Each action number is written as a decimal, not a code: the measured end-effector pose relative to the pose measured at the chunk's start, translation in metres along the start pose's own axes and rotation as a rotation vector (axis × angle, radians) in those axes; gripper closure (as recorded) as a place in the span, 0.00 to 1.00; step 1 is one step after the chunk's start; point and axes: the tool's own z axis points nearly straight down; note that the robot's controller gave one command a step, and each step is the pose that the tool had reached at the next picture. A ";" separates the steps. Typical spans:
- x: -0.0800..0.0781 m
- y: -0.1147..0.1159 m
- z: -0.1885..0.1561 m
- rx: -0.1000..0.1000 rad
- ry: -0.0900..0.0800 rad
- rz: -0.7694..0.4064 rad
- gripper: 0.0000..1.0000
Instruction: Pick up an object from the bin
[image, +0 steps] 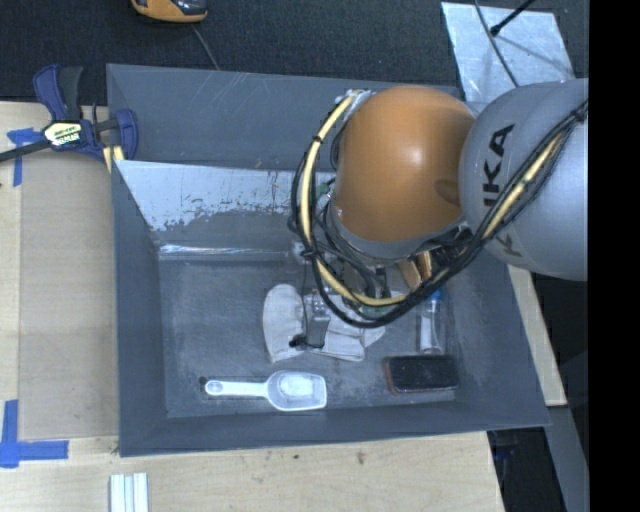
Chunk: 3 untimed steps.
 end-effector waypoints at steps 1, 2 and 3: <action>-0.001 -0.001 -0.005 -0.002 -0.009 0.004 0.00; 0.014 0.001 0.073 -0.002 -0.012 0.005 0.00; 0.035 -0.007 0.087 -0.001 -0.007 0.085 0.00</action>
Offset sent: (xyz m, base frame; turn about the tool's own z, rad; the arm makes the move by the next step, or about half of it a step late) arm -0.0376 0.0033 -0.1754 0.0107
